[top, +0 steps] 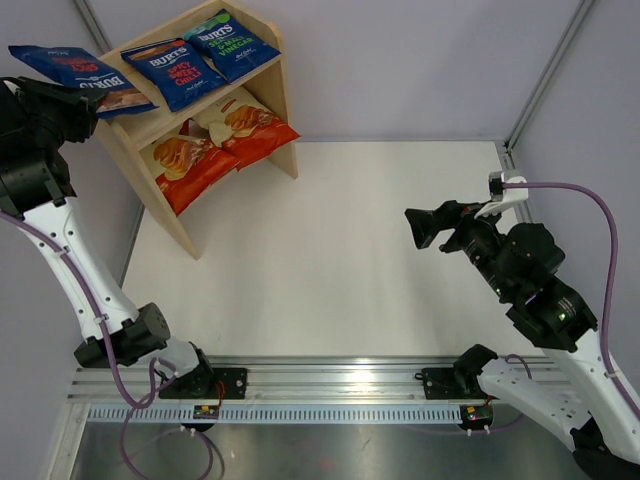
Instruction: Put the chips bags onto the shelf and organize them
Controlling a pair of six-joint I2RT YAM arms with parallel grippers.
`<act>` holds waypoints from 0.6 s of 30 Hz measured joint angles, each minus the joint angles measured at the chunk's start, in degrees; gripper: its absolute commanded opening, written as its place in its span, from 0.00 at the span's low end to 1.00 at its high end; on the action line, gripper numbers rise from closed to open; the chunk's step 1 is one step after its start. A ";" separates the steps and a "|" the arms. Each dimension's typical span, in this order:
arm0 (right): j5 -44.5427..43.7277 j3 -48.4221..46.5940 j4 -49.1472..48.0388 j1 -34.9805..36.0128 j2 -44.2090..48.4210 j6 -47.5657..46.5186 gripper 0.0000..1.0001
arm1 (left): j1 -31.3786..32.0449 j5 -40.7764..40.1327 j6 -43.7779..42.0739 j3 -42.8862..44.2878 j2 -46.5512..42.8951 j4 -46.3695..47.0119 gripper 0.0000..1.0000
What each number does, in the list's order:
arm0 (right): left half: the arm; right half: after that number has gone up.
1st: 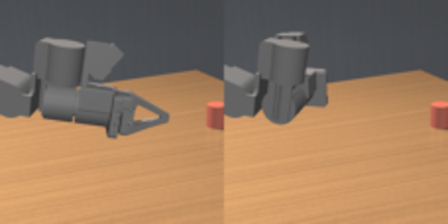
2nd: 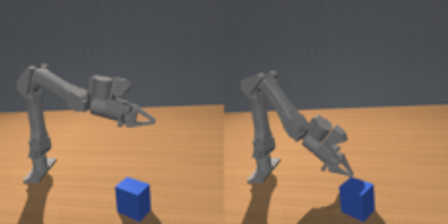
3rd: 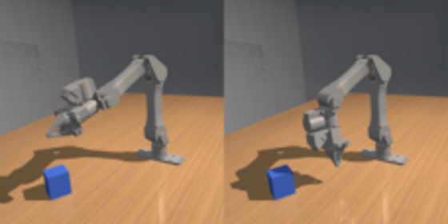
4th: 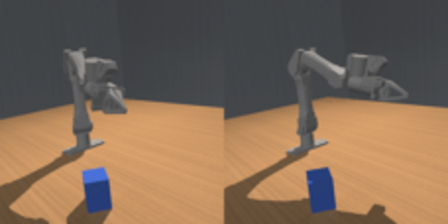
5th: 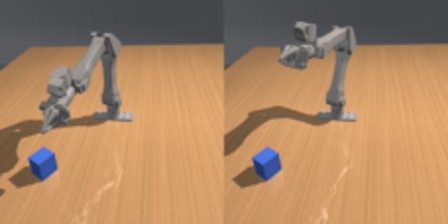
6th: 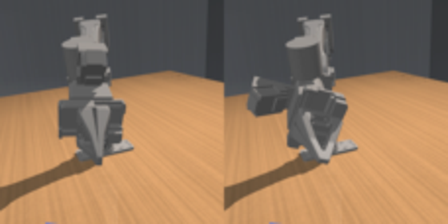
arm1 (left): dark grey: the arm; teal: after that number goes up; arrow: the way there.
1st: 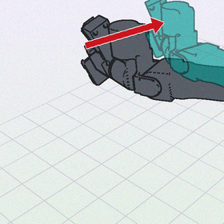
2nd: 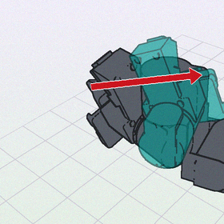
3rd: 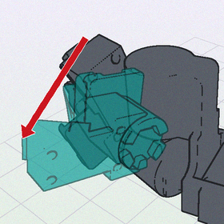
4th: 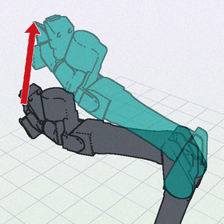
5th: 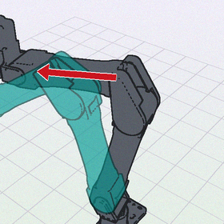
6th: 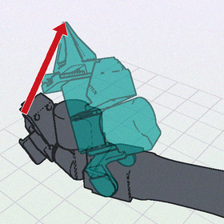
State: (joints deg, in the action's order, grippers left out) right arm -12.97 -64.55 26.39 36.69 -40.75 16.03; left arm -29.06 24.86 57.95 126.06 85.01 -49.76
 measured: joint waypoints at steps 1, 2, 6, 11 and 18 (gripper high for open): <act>0.00 0.04 -0.02 0.00 0.11 0.00 1.00 | 0.00 -0.07 0.35 0.68 0.63 -0.48 0.11; 0.00 0.09 -0.02 0.00 0.24 -0.02 1.00 | 0.04 -0.11 0.59 1.51 1.42 -0.81 0.11; 0.00 0.33 -0.04 0.00 0.98 0.00 1.00 | 1.25 -0.55 0.83 4.92 5.20 -2.10 0.12; -0.07 0.52 -0.07 0.00 1.77 0.00 0.99 | 4.85 -2.34 1.22 5.14 7.21 -3.78 0.26; -0.04 0.66 -0.11 0.00 2.54 -0.02 0.99 | 6.84 -5.46 2.08 5.20 6.58 -4.81 0.40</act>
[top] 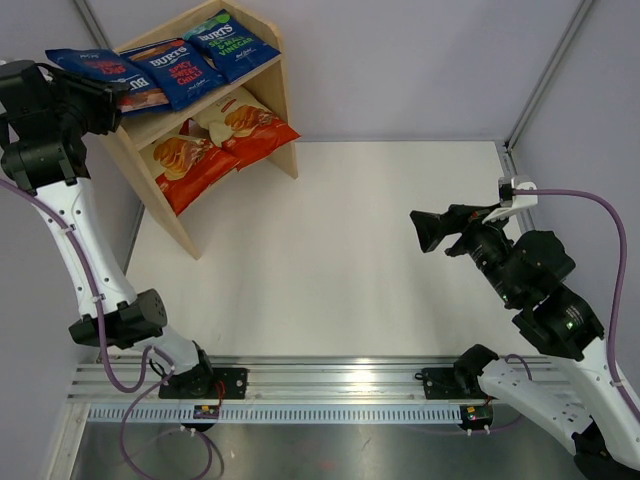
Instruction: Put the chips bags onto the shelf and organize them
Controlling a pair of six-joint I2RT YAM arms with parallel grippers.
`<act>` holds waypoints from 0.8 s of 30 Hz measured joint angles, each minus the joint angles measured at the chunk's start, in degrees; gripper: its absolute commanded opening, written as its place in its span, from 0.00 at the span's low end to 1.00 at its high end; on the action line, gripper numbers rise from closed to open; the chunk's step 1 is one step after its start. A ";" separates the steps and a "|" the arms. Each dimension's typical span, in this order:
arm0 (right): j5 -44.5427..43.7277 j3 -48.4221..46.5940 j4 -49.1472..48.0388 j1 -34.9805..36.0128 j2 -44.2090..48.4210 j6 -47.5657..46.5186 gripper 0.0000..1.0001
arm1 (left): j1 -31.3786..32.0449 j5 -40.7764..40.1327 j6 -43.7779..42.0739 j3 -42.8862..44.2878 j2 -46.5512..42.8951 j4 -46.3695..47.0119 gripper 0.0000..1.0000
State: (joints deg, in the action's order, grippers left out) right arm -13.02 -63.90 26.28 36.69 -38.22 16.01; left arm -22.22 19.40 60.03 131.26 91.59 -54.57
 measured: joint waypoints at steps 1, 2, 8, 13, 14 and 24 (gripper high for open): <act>-0.02 0.02 -0.07 0.00 0.02 0.00 0.99 | 0.00 -0.52 0.04 0.00 -0.24 0.00 0.44; 0.00 0.07 -0.11 0.00 0.04 0.00 1.00 | 0.02 -1.16 0.15 -0.02 -0.70 0.09 0.47; 0.00 0.24 -0.11 0.00 0.07 0.00 0.99 | -0.09 -2.82 -1.18 2.21 -0.96 -1.18 0.50; 0.02 0.28 -0.11 0.00 0.07 -0.02 0.99 | -0.15 -4.79 -4.59 6.51 0.52 -3.41 0.46; 0.00 0.28 -0.11 0.00 0.07 -0.02 0.99 | -0.17 -5.35 -5.33 6.82 0.52 -3.69 0.43; 0.07 0.50 -0.39 0.00 0.04 -0.22 1.00 | -3.37 -8.85 -11.76 7.87 0.94 -5.79 0.34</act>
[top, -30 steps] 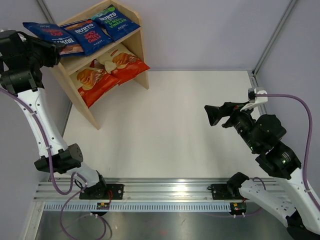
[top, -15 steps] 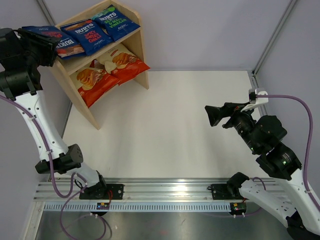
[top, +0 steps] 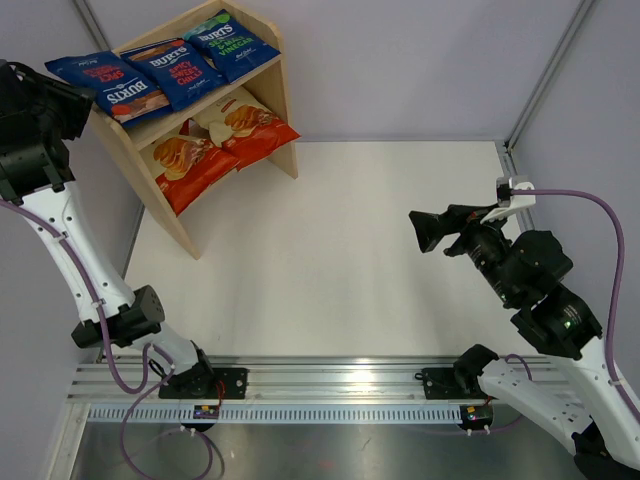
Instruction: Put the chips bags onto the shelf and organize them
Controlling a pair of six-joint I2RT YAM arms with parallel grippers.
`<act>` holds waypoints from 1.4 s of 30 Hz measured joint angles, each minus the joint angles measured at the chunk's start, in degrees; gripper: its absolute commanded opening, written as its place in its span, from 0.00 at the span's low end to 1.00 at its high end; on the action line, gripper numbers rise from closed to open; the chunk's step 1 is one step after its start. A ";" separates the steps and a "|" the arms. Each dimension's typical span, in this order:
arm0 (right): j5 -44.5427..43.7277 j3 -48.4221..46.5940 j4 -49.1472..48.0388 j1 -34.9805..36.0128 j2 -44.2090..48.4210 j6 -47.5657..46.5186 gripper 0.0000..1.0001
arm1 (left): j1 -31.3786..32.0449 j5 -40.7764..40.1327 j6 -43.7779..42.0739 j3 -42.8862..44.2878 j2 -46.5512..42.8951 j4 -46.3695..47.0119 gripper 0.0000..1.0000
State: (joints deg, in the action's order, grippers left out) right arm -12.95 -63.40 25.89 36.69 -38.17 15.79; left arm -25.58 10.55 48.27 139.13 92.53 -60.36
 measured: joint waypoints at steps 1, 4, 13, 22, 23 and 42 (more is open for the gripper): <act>0.02 0.04 -0.07 0.00 -0.04 -0.02 0.99 | -0.59 -0.11 -0.37 0.20 0.22 0.02 0.34; 0.04 0.04 -0.35 0.00 -0.37 -0.04 0.99 | -2.25 0.00 -0.94 0.33 0.83 0.04 0.30; 0.09 0.35 -0.76 0.00 -0.66 -0.17 0.99 | -3.85 1.49 -1.53 0.44 4.70 1.64 0.30; 0.13 0.70 -0.85 0.00 -1.64 -0.20 1.00 | -4.09 2.36 -1.95 0.72 3.50 2.60 0.26; 0.15 0.76 -0.85 0.00 -1.77 -0.17 1.00 | -4.20 2.34 -1.95 -0.02 2.58 3.19 0.25; 0.42 0.83 -1.20 0.00 -3.61 -0.22 0.99 | -5.40 9.88 2.62 -3.93 4.28 18.49 0.12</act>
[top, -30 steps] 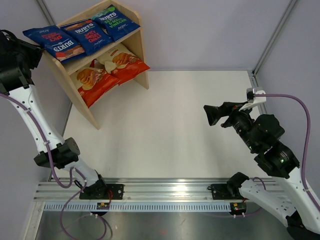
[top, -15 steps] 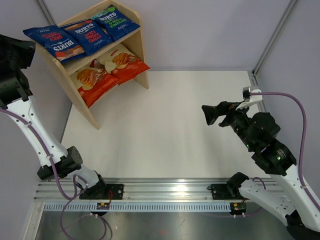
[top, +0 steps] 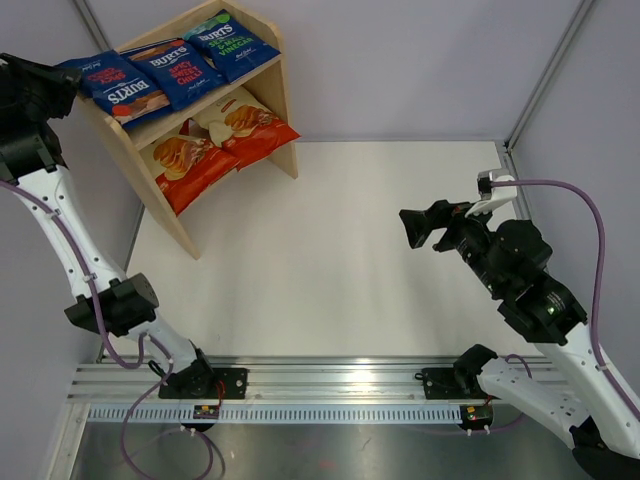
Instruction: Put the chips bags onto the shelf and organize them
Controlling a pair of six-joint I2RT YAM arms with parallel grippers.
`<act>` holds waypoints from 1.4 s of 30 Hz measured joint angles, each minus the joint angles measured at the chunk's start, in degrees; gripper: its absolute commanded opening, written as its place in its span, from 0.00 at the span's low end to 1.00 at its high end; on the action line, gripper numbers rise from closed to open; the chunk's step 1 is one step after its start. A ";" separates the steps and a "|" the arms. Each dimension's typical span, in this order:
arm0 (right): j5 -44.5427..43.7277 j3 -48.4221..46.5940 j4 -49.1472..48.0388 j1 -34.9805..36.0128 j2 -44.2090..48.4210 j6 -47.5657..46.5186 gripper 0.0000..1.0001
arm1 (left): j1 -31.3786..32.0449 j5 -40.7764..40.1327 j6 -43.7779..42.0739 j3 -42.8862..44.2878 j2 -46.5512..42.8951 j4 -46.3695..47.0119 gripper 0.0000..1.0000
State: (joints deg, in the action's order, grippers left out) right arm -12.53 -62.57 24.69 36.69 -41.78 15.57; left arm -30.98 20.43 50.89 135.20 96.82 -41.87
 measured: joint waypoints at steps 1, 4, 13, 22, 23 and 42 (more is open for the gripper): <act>0.00 0.00 0.00 0.00 -0.09 -0.02 1.00 | 0.00 0.17 -0.07 -0.04 1.14 0.02 0.12; 0.00 0.02 0.00 0.00 -0.13 -0.13 0.99 | 0.00 0.31 -0.39 -0.04 4.02 -0.04 0.10; 0.00 0.02 -0.04 0.00 0.26 -0.39 1.00 | 0.00 -0.17 -3.67 2.03 5.57 -0.26 0.12; 0.02 0.07 -0.02 0.00 0.15 -0.42 0.99 | -0.46 -2.84 -5.73 4.57 5.55 -3.48 0.29; 0.02 0.13 -0.02 0.00 0.20 -0.42 0.99 | -0.81 -2.73 -5.77 4.57 5.53 -3.45 0.35; -1.92 0.07 2.23 0.00 -2.08 -0.33 0.99 | -2.05 5.73 -14.23 -10.88 -14.97 0.81 0.99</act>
State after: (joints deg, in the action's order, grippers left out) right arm -14.46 -62.50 26.92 36.69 -43.86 15.25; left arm -33.04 26.15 36.67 124.31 81.84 -41.06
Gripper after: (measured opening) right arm 0.993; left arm 0.988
